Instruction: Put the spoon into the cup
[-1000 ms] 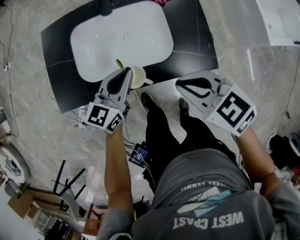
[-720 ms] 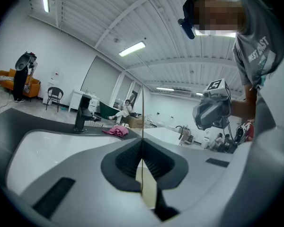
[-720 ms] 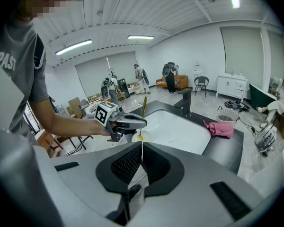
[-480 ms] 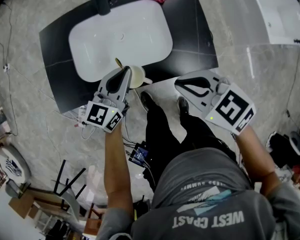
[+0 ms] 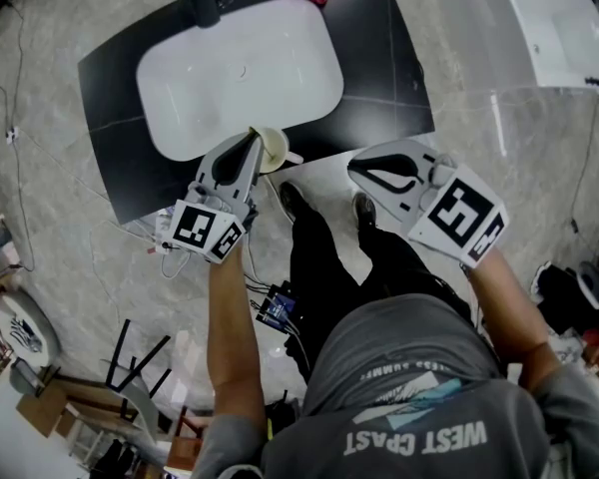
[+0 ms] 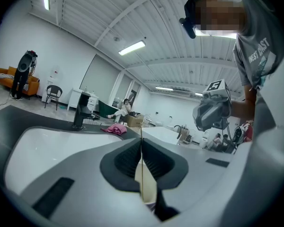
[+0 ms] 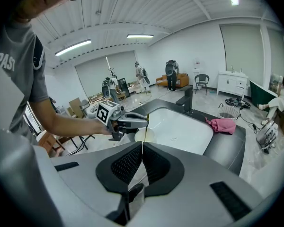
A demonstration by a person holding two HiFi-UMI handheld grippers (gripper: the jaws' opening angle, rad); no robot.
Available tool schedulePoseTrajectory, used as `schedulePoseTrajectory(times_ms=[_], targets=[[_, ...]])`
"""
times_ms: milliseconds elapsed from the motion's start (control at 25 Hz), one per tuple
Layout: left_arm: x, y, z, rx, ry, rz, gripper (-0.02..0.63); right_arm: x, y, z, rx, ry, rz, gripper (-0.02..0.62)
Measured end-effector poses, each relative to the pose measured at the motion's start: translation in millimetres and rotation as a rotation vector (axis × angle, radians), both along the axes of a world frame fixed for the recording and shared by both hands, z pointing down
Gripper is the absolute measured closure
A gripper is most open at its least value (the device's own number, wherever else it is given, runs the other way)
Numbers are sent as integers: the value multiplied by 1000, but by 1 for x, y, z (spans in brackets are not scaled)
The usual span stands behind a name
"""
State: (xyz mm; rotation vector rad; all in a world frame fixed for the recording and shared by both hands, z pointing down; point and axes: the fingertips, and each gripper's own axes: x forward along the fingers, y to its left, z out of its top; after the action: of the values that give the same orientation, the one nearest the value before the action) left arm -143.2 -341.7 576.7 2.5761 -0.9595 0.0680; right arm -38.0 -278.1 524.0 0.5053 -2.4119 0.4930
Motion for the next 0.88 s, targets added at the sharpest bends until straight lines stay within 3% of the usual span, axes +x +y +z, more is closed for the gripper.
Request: schedulePoseTrajectory(times_ms=[880], targets=[[-20,3,-9,30,-31,-49,603,-4,15,-2,1,-4,-5,563]])
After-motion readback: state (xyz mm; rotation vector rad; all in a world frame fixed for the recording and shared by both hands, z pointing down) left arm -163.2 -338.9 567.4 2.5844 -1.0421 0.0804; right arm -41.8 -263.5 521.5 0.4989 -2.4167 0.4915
